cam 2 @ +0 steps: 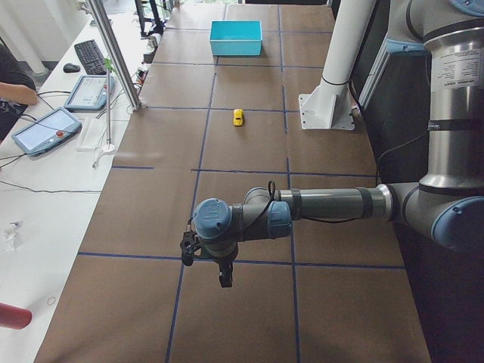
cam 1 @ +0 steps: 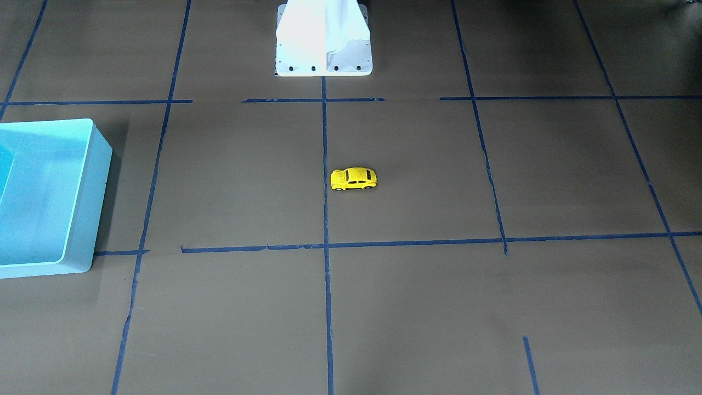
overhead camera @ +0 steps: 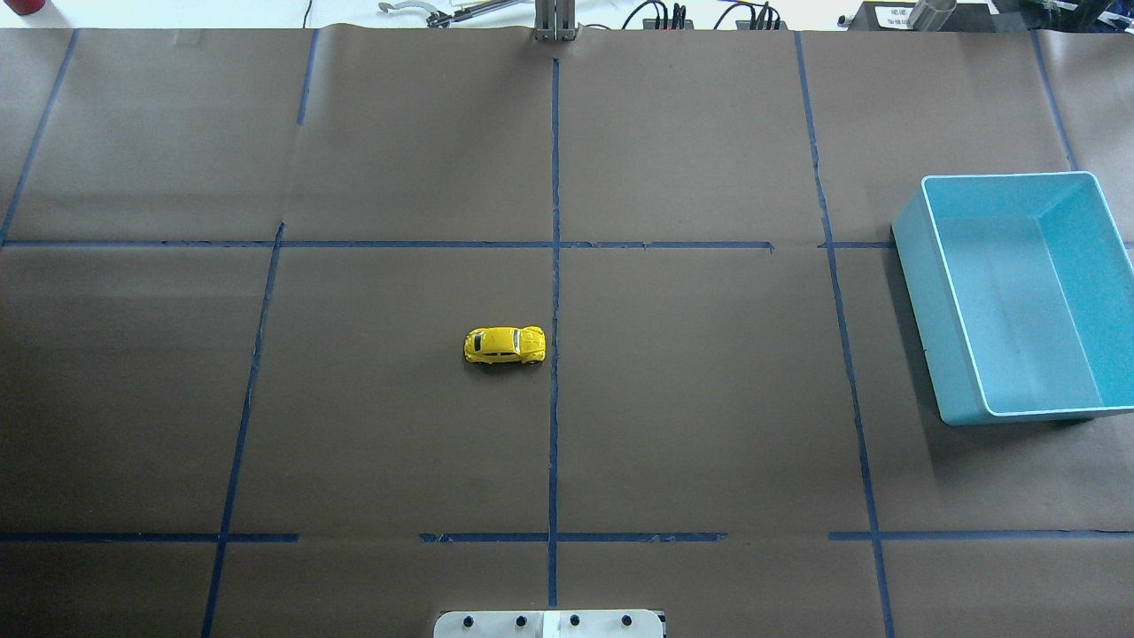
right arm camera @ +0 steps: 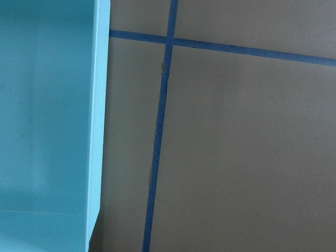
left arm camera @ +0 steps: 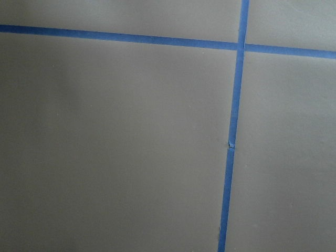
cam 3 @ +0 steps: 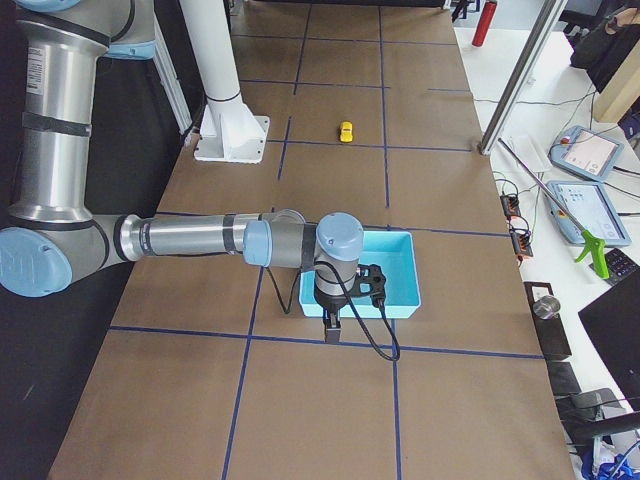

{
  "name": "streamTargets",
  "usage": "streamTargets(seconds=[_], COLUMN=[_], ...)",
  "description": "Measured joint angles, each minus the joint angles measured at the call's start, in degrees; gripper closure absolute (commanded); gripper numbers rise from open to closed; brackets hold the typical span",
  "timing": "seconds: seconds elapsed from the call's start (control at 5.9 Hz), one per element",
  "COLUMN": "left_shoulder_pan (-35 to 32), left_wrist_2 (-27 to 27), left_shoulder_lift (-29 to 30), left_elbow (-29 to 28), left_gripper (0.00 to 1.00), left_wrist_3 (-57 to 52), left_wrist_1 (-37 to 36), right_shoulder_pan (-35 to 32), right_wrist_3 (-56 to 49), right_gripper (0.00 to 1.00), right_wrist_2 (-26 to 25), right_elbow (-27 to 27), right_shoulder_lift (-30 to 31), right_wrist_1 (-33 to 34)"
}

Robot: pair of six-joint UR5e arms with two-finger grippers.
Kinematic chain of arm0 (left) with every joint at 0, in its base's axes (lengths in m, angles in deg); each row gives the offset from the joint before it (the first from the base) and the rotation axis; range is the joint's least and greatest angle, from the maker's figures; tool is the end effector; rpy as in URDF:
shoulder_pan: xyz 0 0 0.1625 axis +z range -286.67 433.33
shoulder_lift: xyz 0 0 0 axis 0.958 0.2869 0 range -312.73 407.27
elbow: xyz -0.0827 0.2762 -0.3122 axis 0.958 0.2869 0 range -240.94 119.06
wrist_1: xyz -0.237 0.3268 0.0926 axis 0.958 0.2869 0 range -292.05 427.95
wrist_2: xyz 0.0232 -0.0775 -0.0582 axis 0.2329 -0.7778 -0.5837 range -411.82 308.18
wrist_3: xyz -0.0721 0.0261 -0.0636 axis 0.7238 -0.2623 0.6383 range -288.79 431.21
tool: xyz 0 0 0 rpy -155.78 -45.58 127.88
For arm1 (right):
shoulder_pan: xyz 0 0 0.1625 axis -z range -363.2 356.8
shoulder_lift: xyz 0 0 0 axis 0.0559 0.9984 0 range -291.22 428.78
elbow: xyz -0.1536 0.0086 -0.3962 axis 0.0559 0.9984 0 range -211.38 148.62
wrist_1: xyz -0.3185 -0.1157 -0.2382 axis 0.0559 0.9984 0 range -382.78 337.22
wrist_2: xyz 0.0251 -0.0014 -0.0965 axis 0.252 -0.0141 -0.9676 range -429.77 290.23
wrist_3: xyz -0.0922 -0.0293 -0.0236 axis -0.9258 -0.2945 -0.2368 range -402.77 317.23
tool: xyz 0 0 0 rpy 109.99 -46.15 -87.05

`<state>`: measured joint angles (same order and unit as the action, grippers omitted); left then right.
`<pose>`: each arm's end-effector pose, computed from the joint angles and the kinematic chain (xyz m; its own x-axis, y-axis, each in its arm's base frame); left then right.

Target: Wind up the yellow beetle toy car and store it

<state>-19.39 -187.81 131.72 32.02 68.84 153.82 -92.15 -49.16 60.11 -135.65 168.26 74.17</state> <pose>-0.0825 -0.4381 0.6836 0.6915 -0.0760 -0.7184 0.0186 0.9960 -0.0875 0.0618 -0.4188 0.6291 0.7609 -0.1012 0.6409 0.1037 0.9940 0.0339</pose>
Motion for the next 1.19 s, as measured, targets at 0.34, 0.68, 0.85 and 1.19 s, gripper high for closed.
streamTargets(seconds=[0.34,0.68,0.85,1.19], left_shoulder_pan=[0.0,0.0,0.0,0.0], left_wrist_2=[0.0,0.0,0.0,0.0], left_shoulder_lift=[0.0,0.0,0.0,0.0], left_elbow=[-0.1,-0.1,-0.1,0.0], left_gripper=[0.00,0.00,0.00,0.00], left_wrist_3=[0.0,0.0,0.0,0.0], left_wrist_1=[0.0,0.0,0.0,0.0], right_shoulder_pan=[0.0,0.0,0.0,0.1], right_wrist_3=[0.0,0.0,0.0,0.0], right_gripper=[0.00,0.00,0.00,0.00], right_wrist_2=[0.0,-0.1,-0.1,0.0], right_elbow=[1.1,1.5,1.6,1.6], right_shoulder_lift=[-0.2,-0.2,-0.2,-0.2], right_wrist_1=[-0.1,-0.1,-0.1,-0.1])
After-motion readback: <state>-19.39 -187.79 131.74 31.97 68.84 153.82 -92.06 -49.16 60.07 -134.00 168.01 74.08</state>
